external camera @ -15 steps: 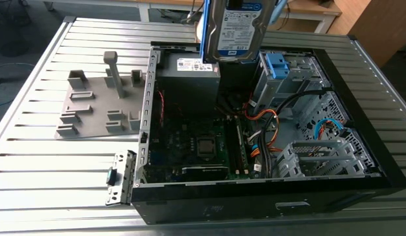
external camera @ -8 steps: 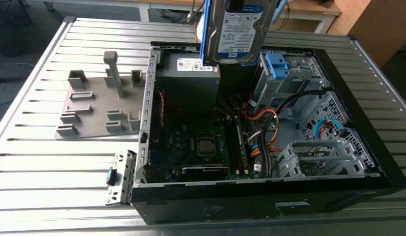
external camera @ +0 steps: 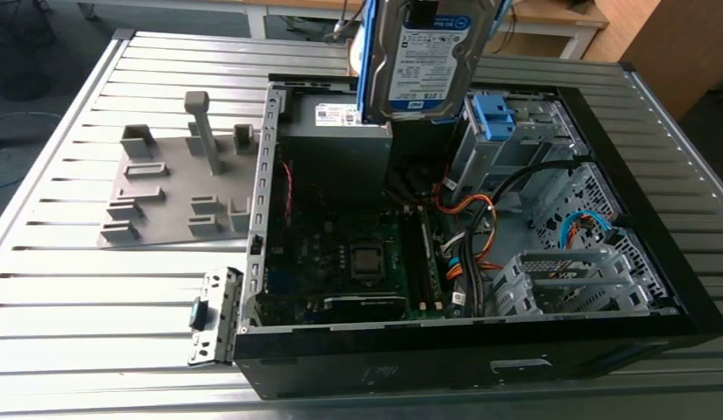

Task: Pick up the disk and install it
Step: 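Pick up the disk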

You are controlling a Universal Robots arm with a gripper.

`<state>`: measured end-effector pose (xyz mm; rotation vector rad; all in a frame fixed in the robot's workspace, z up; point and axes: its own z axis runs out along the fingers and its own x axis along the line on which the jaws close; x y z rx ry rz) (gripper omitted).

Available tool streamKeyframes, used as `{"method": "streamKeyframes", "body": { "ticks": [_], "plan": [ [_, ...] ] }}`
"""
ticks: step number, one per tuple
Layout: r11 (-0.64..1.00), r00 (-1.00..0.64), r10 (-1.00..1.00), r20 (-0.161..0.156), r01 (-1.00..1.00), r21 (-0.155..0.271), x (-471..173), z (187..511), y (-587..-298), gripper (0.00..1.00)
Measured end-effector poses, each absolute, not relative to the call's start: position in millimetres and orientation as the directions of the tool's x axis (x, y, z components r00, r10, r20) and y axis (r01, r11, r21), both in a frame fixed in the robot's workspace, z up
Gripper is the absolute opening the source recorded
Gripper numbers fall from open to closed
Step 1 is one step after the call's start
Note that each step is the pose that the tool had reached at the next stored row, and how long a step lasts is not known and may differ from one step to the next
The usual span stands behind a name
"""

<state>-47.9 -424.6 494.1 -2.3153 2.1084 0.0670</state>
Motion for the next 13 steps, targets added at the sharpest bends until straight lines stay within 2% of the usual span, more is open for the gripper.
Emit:
{"method": "streamKeyframes", "body": {
  "ticks": [13],
  "plan": [
    [-0.094, 0.093, -0.995, -0.038, -0.995, 0.022, -48, 494, -441, 0.36]
  ]
}}
